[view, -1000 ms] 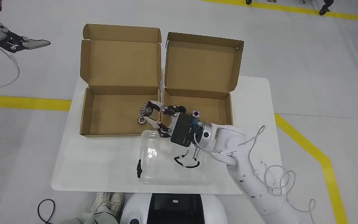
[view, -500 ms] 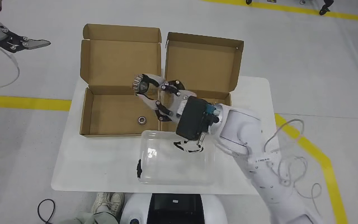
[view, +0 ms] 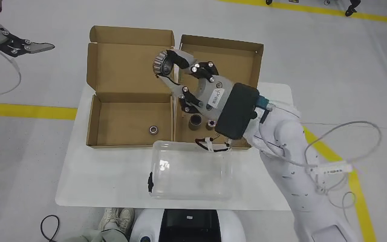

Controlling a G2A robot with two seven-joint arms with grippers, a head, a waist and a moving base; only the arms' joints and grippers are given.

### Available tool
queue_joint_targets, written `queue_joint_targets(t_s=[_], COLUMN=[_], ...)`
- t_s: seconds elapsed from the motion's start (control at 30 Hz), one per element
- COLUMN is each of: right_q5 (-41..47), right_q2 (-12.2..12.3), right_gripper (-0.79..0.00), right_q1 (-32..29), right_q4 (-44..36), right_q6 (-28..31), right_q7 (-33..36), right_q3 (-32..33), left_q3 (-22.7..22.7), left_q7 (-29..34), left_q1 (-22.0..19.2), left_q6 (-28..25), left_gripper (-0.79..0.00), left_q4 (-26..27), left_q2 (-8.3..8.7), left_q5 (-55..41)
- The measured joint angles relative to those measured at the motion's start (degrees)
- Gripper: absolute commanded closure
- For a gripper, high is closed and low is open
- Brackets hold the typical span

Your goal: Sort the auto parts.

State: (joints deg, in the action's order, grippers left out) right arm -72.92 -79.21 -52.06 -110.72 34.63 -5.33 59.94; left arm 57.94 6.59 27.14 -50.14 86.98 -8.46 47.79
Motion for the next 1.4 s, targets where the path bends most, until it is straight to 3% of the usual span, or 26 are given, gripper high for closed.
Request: queue_joint_targets(t_s=[0.67, 1.2, 1.4], right_q5=[-2.3, -3.6, -2.2], right_q2=[0.7, 1.3, 1.0], right_gripper=[0.0, 0.0, 0.0], right_q1=[-2.7, -7.9, -6.8], right_q4=[-2.1, 7.1, 14.1], right_q6=[0.9, 2.0, 1.9], right_q7=[1.4, 2.2, 4.3], right_q3=[1.3, -1.2, -3.0], left_q3=[0.0, 0.0, 0.0], left_q7=[0.0, 0.0, 0.0], left_q1=[0.0, 0.0, 0.0], left_q6=[0.0, 0.0, 0.0], left_gripper=[-0.785, -0.785, -0.785], left_q4=[0.0, 0.0, 0.0], left_q2=[0.0, 0.0, 0.0], left_q5=[0.0, 0.0, 0.0])
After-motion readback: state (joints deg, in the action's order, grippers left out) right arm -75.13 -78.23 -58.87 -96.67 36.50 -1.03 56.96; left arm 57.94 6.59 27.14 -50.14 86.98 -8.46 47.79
